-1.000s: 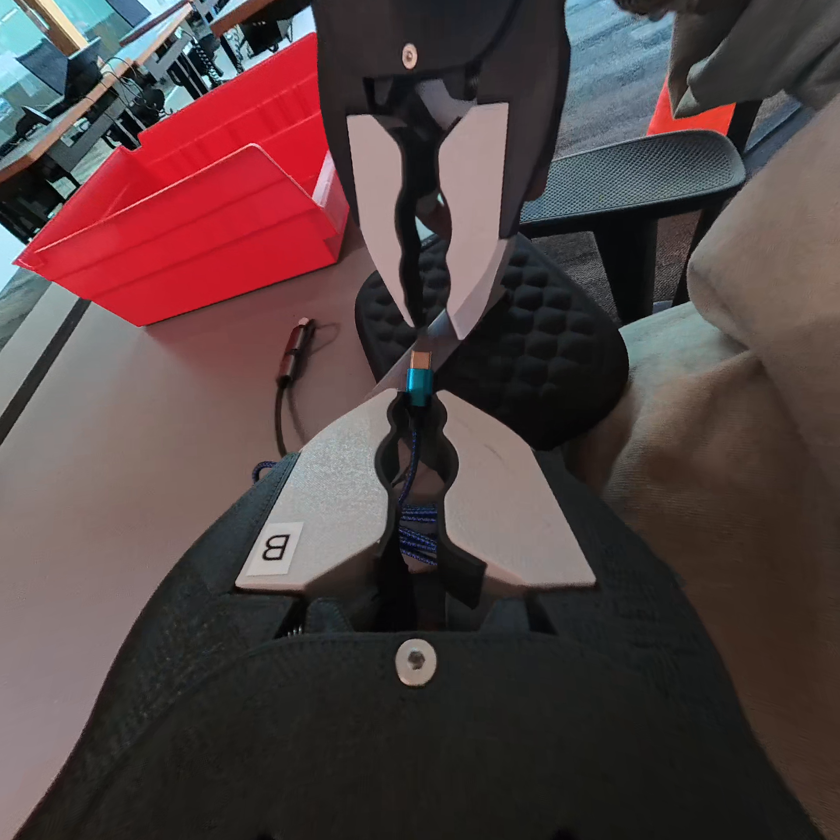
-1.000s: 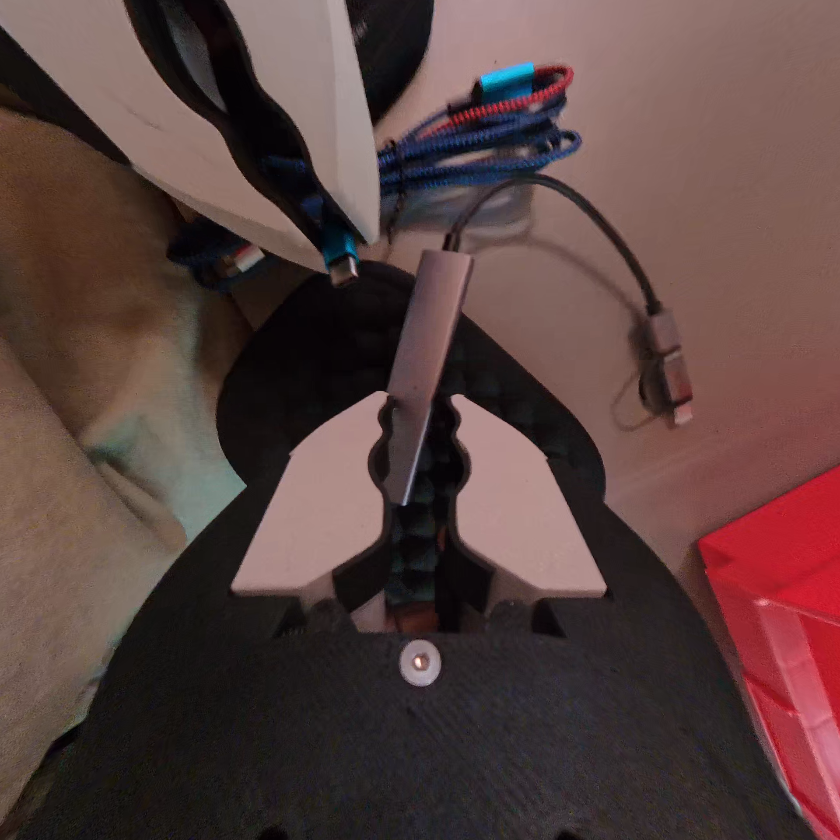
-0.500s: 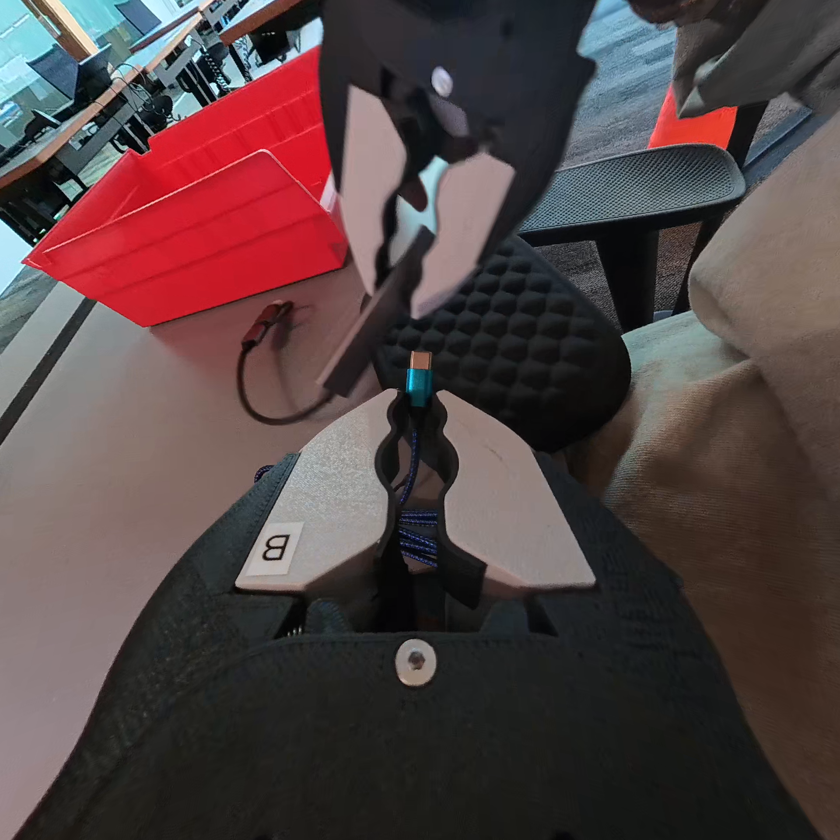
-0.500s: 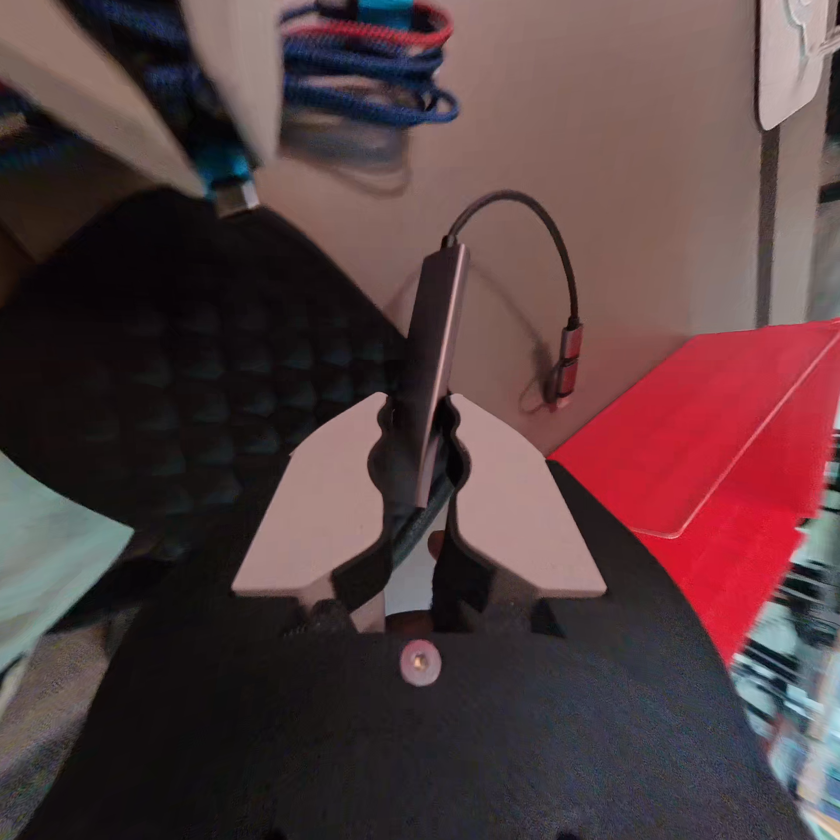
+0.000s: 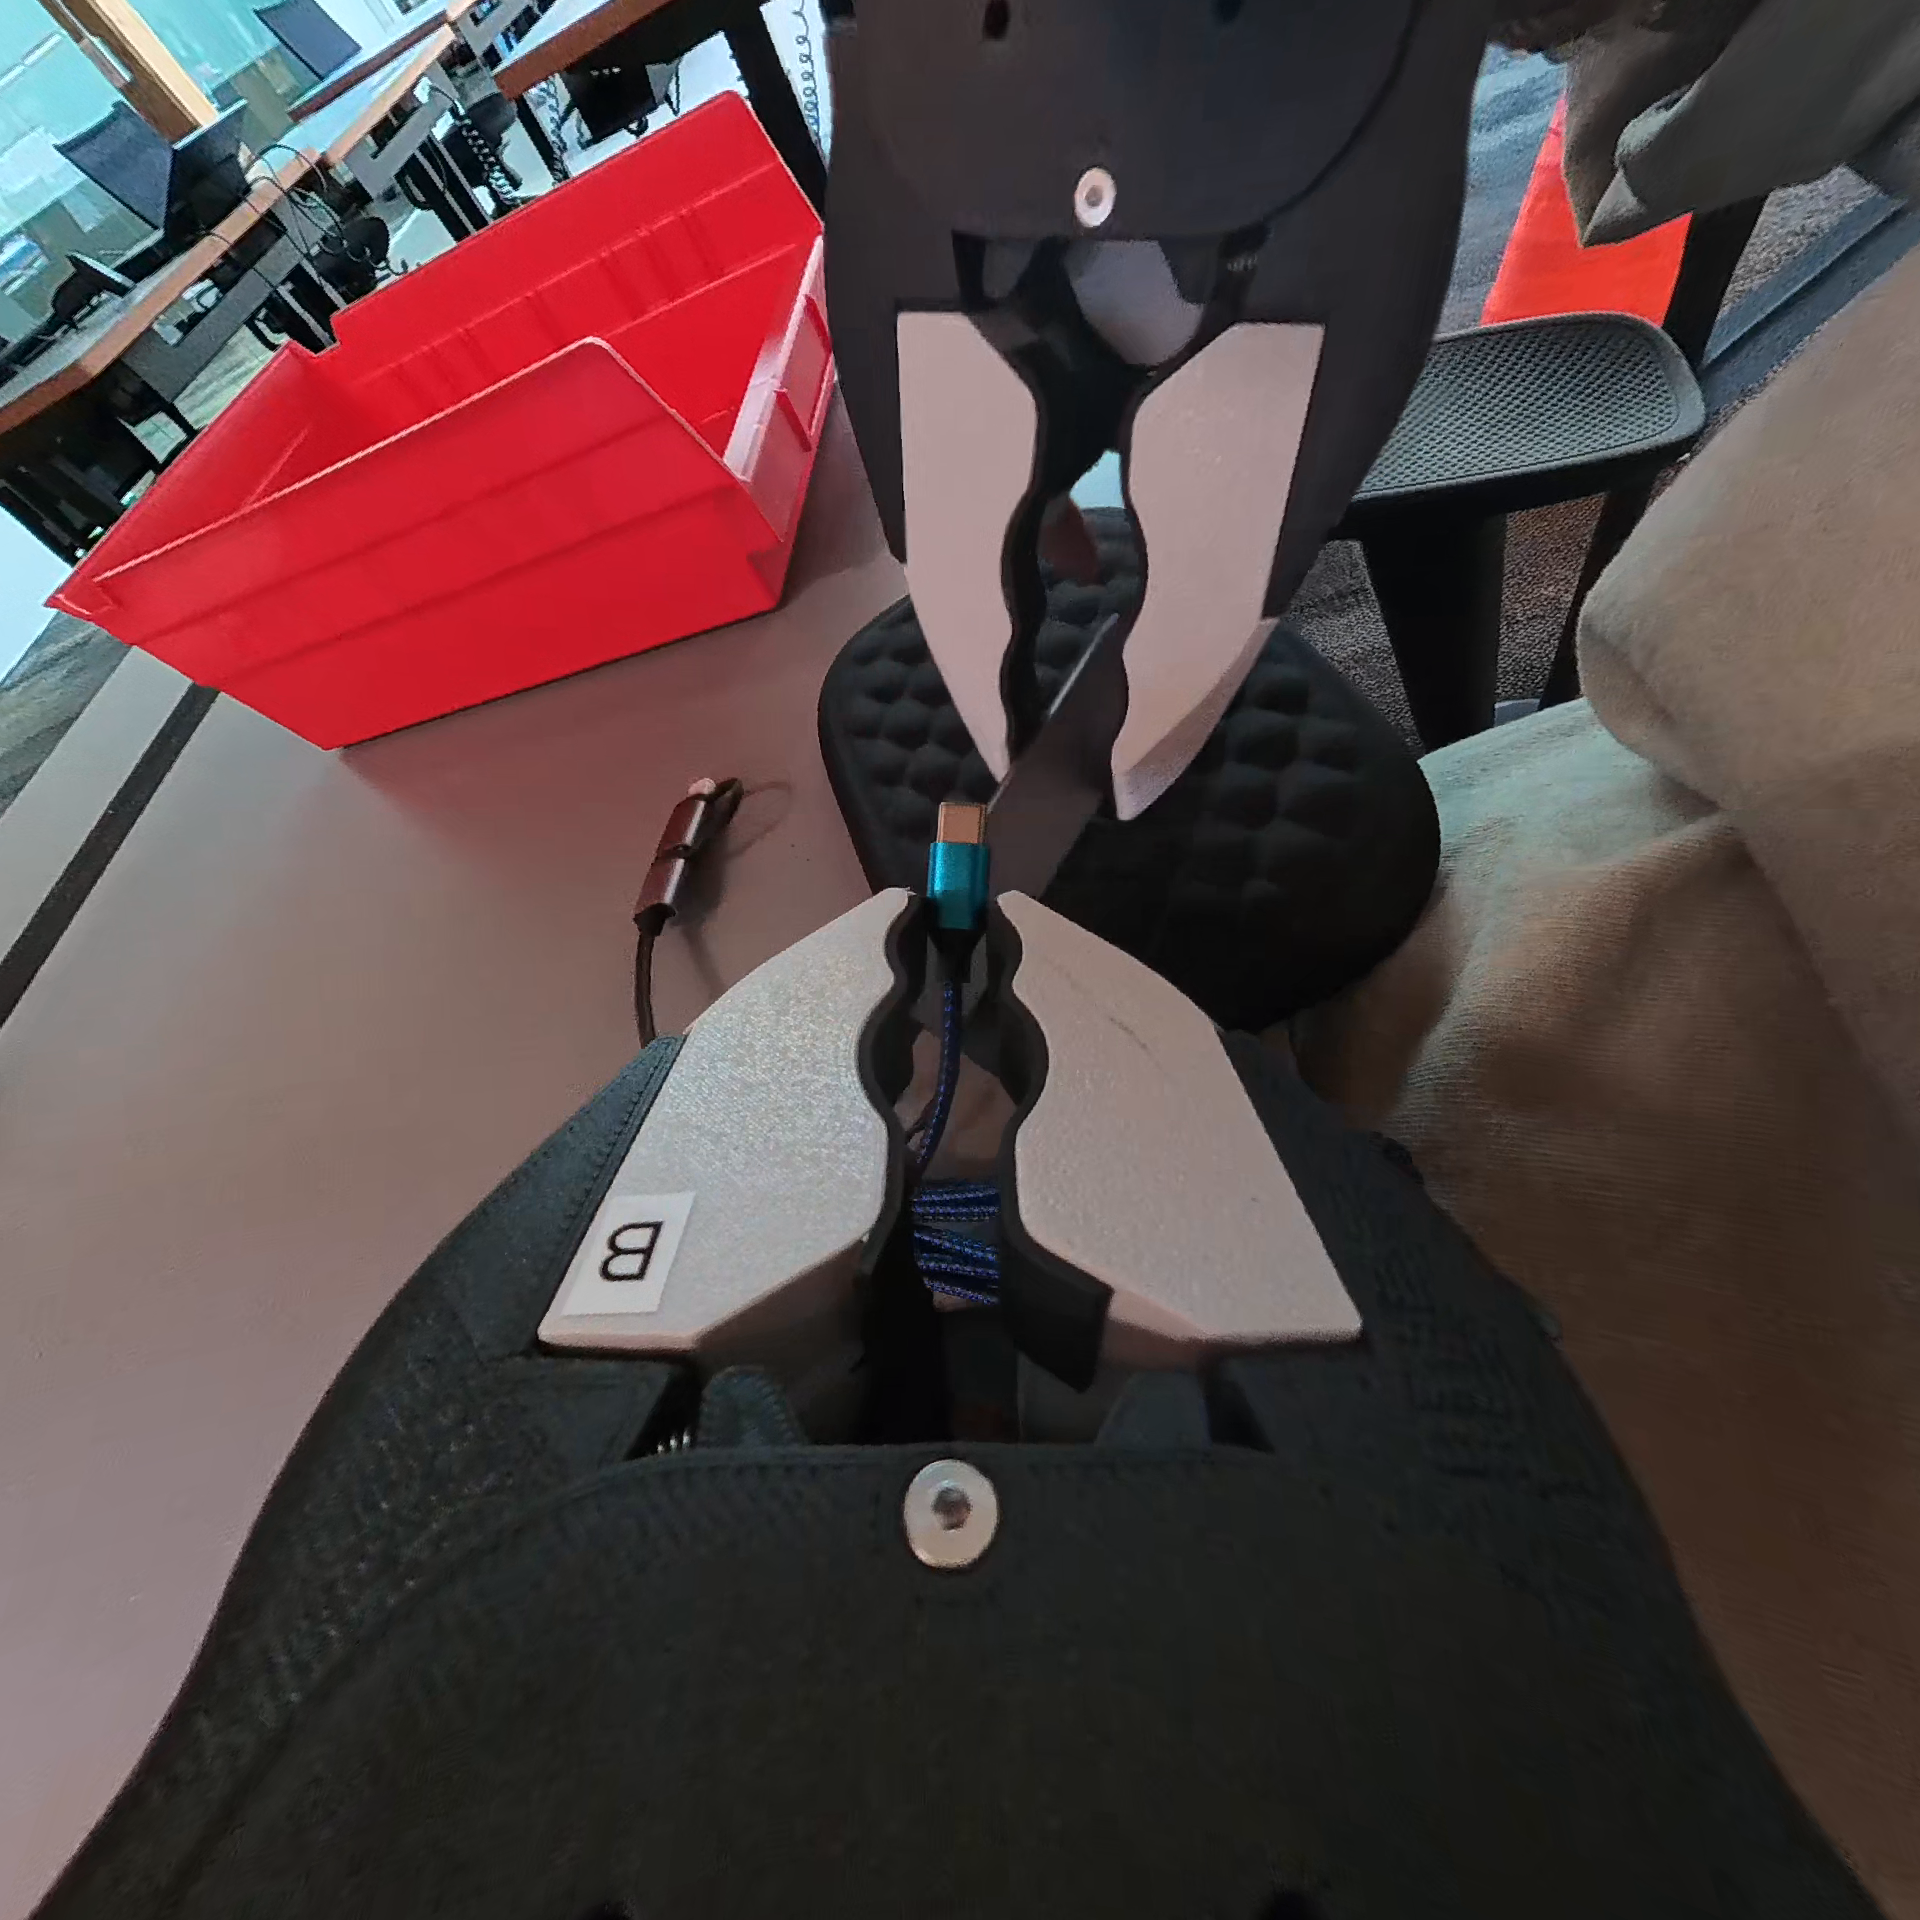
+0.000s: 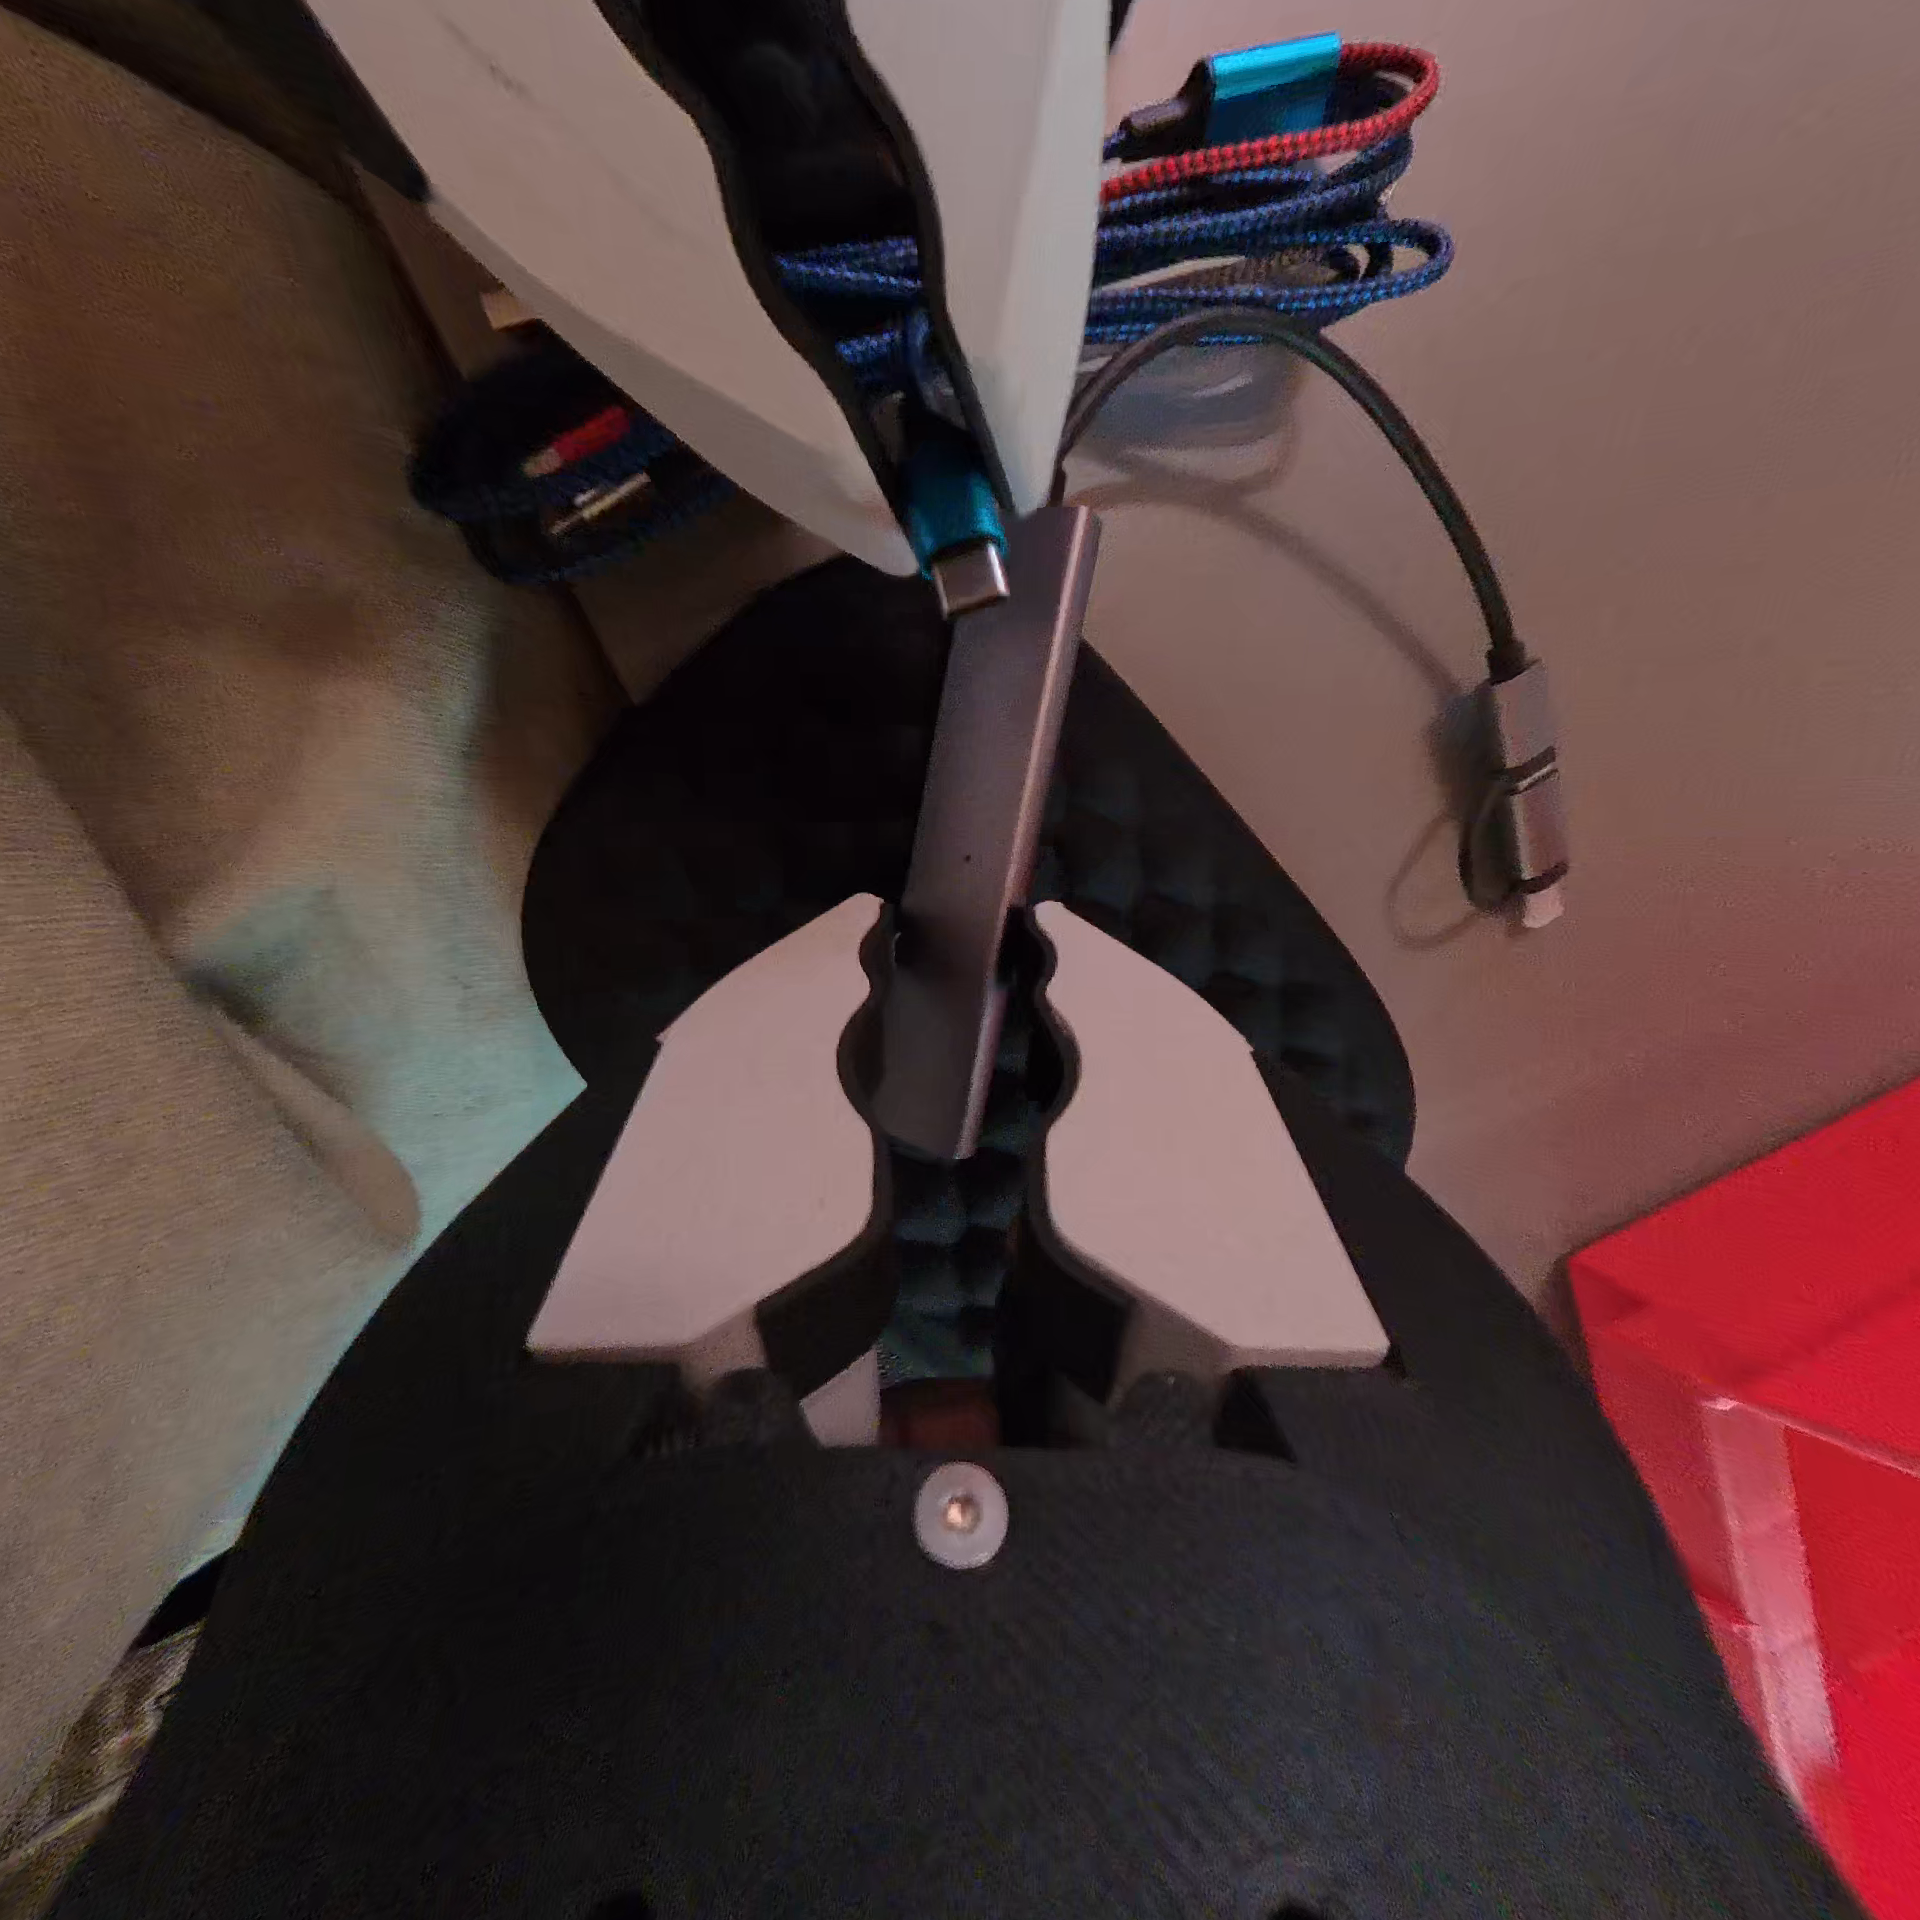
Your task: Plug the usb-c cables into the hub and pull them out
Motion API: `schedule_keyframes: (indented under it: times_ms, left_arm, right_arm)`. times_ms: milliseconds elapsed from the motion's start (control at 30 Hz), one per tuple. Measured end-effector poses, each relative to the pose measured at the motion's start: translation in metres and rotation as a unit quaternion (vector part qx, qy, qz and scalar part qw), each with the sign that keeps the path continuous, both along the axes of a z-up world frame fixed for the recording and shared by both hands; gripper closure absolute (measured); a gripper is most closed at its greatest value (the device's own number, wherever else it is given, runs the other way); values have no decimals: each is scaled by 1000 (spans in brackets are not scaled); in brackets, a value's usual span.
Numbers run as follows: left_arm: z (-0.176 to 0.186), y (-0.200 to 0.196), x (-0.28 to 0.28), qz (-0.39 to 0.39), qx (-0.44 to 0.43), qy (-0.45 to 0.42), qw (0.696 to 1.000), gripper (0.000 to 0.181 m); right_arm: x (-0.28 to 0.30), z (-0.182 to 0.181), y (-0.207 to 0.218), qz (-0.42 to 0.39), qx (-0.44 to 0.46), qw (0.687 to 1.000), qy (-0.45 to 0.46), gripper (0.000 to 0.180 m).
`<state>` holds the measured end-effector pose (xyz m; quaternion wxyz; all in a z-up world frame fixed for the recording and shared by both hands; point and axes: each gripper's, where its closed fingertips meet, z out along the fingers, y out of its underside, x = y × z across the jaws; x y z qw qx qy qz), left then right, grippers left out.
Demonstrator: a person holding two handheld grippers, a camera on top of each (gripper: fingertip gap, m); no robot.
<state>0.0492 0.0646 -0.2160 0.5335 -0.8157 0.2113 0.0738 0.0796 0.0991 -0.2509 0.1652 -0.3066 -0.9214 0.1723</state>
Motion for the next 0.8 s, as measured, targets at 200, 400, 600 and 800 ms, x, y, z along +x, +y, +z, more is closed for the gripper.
schedule_keyframes:
  times_ms: [200, 400, 600, 800]
  left_arm:
    - [0, 0, 0, -1, 0, 0, 1000, 170]
    - [-1, 0, 1, -3, -3, 4, 1000, 170]
    - [-2, 0, 1, -4, -5, 4, 1000, 170]
    - [-3, 0, 2, -6, -8, 6, 1000, 170]
  right_arm:
    - [-25, 18, 28, 84, 296, 928, 212, 158]
    - [-15, 11, 13, 70, 169, 965, 190, 157]
    - [3, 1, -3, -13, -35, 998, 42, 156]
    - [4, -2, -9, -56, -93, 994, -22, 157]
